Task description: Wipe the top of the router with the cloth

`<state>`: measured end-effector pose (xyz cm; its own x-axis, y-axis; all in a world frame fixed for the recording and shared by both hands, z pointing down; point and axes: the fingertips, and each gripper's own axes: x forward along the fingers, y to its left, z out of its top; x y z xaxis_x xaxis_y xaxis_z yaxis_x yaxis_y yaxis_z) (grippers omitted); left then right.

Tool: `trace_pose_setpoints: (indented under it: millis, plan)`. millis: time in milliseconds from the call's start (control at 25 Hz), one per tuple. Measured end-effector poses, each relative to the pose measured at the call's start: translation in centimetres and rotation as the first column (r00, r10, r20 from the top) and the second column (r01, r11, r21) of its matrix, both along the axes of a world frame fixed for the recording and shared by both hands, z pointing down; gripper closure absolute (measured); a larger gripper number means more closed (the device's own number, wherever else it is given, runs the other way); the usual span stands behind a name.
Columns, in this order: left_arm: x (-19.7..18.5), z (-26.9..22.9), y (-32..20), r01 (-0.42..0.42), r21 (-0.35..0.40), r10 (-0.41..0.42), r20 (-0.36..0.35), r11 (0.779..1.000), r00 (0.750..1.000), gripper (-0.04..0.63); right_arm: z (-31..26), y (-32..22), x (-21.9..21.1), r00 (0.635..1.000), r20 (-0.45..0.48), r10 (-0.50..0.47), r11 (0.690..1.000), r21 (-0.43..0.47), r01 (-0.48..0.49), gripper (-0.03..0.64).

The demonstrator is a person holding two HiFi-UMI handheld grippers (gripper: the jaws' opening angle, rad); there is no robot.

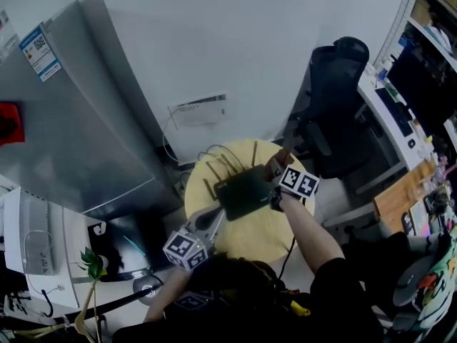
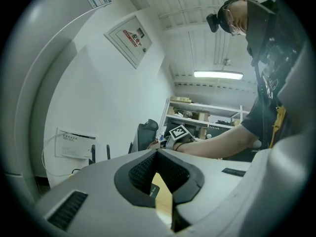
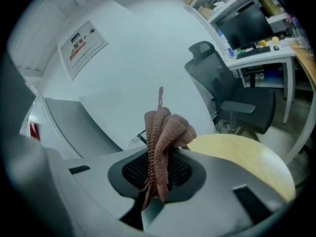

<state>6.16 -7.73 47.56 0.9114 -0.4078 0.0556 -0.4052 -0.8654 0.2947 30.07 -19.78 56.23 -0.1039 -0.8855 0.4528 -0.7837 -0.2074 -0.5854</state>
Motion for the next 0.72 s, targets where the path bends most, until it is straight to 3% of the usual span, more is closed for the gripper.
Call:
trace_pose_setpoints:
  millis: [80,160,240,360,440,520,720]
  plan:
    - [0.0,-0.1,0.3,0.001,0.000,-0.001,-0.005,1.000,1.000,0.598,-1.3,0.2,-0.6,0.997,-0.063,-0.042,0.998,0.038,0.044,0.551]
    - [0.2,-0.2,0.6,0.003,0.000,-0.003,-0.006,1.000,1.000,0.598,-2.4,0.5,-1.5,0.972,-0.189,-0.137,0.985,0.075,0.154,0.551]
    - [0.3,-0.2,0.8,0.004,0.004,-0.004,-0.005,1.000,1.000,0.598,-2.3,1.2,-2.7,0.894,-0.352,-0.277,0.948,0.049,0.313,0.551]
    - [-0.2,-0.2,0.7,0.026,0.010,-0.026,-0.002,1.000,1.000,0.598,0.9,2.7,-2.9,0.756,-0.493,-0.431,0.895,-0.125,0.429,0.551]
    - [-0.8,0.0,0.4,0.051,0.002,-0.051,0.005,0.999,0.999,0.598,3.7,3.5,-2.6,0.700,-0.512,-0.499,0.864,-0.232,0.446,0.551]
    - [-1.5,0.2,0.1,0.079,-0.009,-0.078,0.012,0.997,0.997,0.598,5.5,4.0,-3.8,0.657,-0.484,-0.578,0.814,-0.284,0.506,0.551]
    - [-3.5,1.1,0.1,0.168,-0.035,-0.167,0.043,0.985,0.985,0.598,7.4,3.7,-13.1,0.538,-0.319,-0.780,0.619,-0.269,0.738,0.551]
